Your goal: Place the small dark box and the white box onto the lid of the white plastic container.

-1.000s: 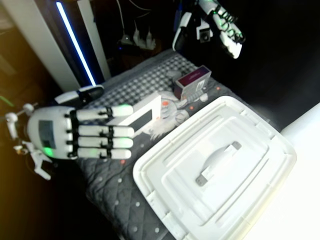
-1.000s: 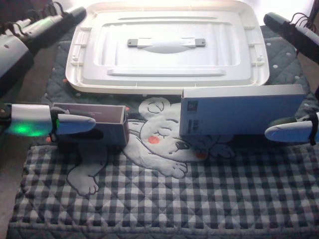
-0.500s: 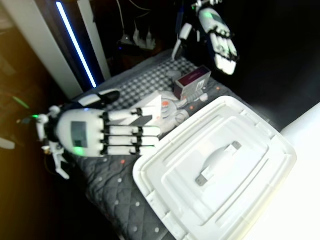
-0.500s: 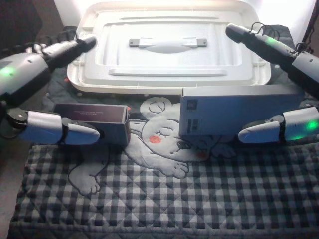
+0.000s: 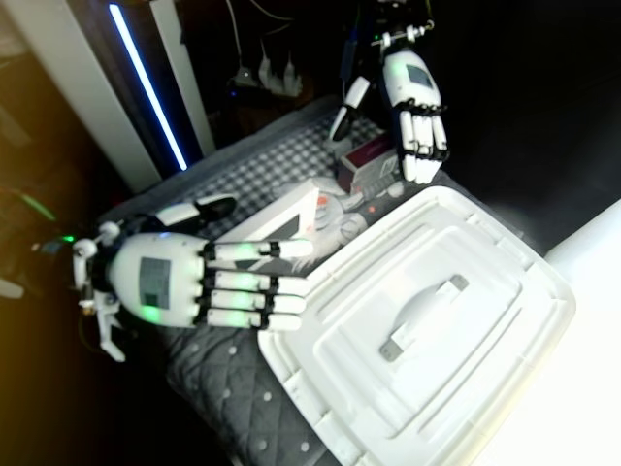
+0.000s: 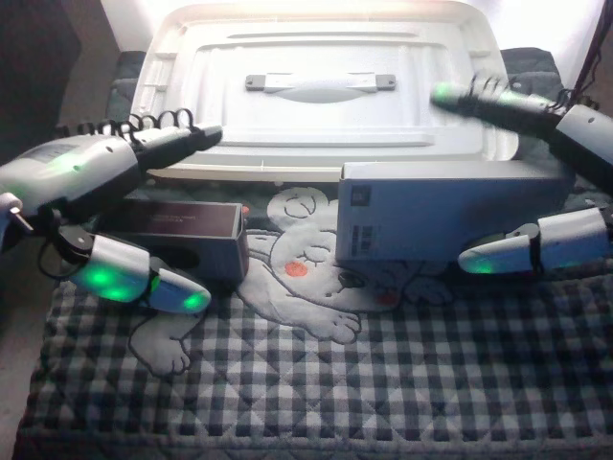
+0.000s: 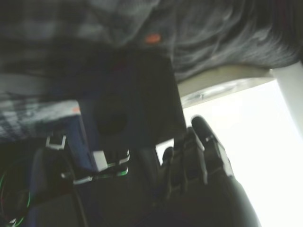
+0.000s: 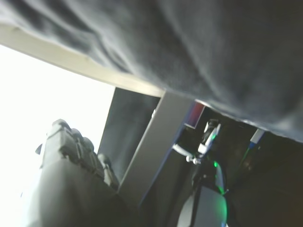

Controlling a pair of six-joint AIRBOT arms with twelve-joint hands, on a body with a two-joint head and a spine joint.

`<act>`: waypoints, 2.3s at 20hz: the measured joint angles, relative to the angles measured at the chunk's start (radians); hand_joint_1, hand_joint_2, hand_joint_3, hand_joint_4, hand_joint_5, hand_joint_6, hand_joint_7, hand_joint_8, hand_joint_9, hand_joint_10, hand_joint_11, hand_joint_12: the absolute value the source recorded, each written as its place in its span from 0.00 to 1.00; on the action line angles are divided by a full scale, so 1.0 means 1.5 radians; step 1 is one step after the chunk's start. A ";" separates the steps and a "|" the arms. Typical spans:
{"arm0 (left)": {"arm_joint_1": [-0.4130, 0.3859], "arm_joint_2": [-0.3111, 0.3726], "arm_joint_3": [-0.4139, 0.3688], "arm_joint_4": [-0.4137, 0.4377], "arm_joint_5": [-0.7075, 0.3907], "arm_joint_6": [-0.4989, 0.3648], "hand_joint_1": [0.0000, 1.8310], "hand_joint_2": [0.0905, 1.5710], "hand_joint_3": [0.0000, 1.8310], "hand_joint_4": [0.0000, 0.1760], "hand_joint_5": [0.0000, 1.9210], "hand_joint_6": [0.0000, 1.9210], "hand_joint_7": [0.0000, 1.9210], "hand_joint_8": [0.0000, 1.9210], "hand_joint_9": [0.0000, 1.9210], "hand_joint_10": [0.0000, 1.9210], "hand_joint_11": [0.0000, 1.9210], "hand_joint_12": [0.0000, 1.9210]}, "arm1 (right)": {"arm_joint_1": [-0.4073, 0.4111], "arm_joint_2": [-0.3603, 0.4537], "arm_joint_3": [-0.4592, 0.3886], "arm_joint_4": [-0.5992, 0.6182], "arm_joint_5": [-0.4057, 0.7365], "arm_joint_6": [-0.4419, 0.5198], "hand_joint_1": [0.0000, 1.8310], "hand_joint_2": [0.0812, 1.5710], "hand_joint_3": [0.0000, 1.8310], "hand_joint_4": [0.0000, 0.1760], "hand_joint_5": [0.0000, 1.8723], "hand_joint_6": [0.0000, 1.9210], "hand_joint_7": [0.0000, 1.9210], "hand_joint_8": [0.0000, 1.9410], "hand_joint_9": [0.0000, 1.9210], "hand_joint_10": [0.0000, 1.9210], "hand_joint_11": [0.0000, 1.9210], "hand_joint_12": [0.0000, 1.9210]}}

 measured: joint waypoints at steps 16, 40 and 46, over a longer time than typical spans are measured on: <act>0.006 -0.014 0.006 -0.001 -0.028 0.000 0.76 0.66 0.00 0.00 0.49 0.43 0.56 0.43 0.56 0.58 0.43 0.71 | 0.000 0.001 -0.002 -0.023 0.017 0.020 0.70 0.66 0.00 0.00 0.71 0.03 0.55 0.59 0.48 0.71 0.36 0.94; -0.399 -0.165 0.242 -0.035 0.192 0.324 0.55 0.64 0.00 0.76 0.06 0.05 0.03 0.03 0.03 0.04 0.00 0.14 | 0.310 -0.066 0.172 -0.168 -0.224 -0.143 0.59 0.68 0.00 0.52 0.11 0.10 0.06 0.10 0.05 0.17 0.01 0.42; -0.385 -0.169 0.232 -0.033 0.203 0.324 0.48 0.52 0.00 1.00 0.00 0.00 0.00 0.00 0.00 0.00 0.00 0.00 | 0.310 -0.063 0.164 -0.175 -0.219 -0.143 0.43 0.61 0.00 1.00 0.00 0.00 0.00 0.00 0.00 0.00 0.00 0.00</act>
